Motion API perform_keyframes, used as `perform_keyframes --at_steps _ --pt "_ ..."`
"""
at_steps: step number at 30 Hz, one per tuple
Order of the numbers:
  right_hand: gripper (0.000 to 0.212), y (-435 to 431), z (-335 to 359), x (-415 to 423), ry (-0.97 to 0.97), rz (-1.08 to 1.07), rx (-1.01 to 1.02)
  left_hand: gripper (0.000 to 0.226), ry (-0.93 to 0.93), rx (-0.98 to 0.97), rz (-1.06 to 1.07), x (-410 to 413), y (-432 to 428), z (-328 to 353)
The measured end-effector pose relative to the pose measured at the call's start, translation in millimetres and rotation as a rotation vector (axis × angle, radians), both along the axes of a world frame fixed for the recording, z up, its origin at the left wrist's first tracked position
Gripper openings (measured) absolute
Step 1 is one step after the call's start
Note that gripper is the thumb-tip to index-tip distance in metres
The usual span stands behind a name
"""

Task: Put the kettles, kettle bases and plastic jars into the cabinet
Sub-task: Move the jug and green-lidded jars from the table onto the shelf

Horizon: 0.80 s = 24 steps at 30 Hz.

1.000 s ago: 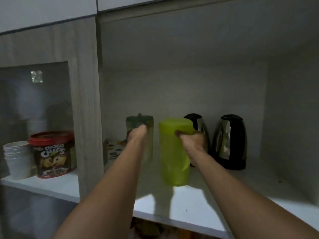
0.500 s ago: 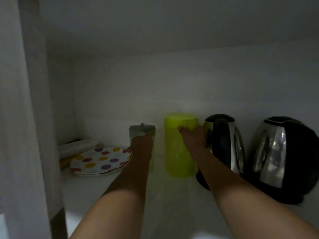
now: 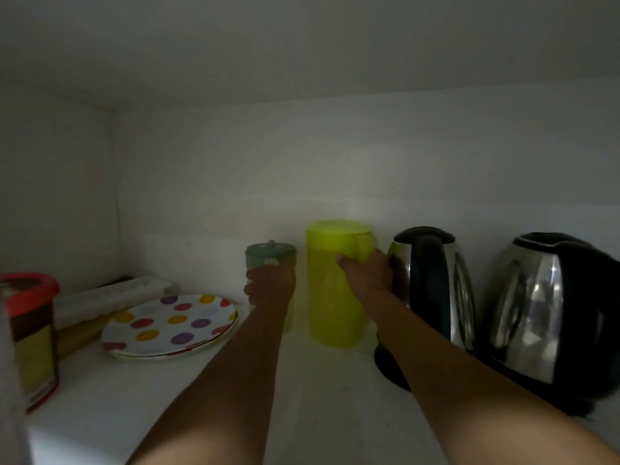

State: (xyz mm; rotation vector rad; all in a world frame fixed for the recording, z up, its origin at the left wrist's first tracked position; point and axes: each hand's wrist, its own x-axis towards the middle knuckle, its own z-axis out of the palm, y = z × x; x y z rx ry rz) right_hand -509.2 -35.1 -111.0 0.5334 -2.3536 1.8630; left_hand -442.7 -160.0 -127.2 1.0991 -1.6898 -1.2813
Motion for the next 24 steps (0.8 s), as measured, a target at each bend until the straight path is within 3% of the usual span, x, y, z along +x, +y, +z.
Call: perform_keyframes --at_steps 4,6,9,11,14,19,24 --pt "0.068 6.4 -5.4 9.8 -0.009 0.041 0.168 0.074 0.044 0.037 0.096 14.5 21.1 7.2" --pt "0.048 10.9 -8.1 17.2 -0.036 0.041 0.218 0.080 0.039 0.021 0.087 21.3 29.3 11.3" --pt "0.044 28.0 -9.7 36.2 -0.079 0.090 0.312 0.071 -0.003 -0.044 0.057 41.5 43.0 15.7" --pt "0.053 44.8 -10.9 50.8 -0.087 0.141 0.363 0.059 -0.025 -0.124 0.032 58.1 58.5 19.2" --pt "0.067 70.4 -16.2 69.7 -0.051 0.159 0.358 0.064 -0.117 -0.298 0.028 83.2 88.7 20.3" --pt "0.072 115.4 -18.7 122.2 0.096 0.134 0.493 0.066 -0.273 -0.532 -0.022 144.8 145.1 21.0" --pt "0.061 157.3 -19.1 193.0 0.210 0.084 0.507 0.054 -0.329 -0.726 -0.030 225.7 202.4 15.2"
